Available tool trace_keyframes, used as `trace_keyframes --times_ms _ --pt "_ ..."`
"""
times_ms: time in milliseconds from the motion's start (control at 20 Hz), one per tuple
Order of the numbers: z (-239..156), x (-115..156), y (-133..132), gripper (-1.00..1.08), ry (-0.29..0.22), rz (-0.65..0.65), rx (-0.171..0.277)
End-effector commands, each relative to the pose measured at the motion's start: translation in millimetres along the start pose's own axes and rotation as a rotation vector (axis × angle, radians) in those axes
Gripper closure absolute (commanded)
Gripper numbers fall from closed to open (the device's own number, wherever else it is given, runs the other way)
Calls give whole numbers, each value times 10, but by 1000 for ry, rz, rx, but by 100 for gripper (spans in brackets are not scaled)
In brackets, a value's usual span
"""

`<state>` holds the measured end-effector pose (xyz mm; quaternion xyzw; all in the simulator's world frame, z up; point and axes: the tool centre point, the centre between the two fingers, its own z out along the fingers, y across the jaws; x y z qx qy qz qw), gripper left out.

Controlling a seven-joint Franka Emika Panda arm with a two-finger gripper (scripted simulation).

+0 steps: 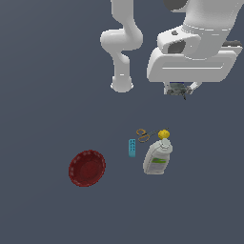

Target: Pick up a designated object from a clutter of objects.

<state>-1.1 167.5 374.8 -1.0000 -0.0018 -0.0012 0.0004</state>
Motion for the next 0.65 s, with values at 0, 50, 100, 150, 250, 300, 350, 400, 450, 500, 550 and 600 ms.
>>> trace_keyframes --times_ms 0,50,100,150,250,300,350,400,450,500,550,600 --pt "-166 0 -20 108 -1 0 0" --pt "-216 5 -25 108 -2 1 -1" --pt "-264 6 -32 108 -2 1 -1" --pt "-308 8 -38 108 -2 1 -1" --pt "-379 11 -49 108 -2 1 -1" --pt "-407 13 -53 108 -2 1 -1" --pt "-429 15 -56 108 -2 1 -1" --pt "-444 20 -57 108 -2 1 -1" --pt "-456 22 -60 108 -2 1 -1" --pt "-464 25 -61 108 -2 1 -1" --pt "-467 27 -62 108 -2 1 -1" --pt "-467 28 -63 108 -2 1 -1"
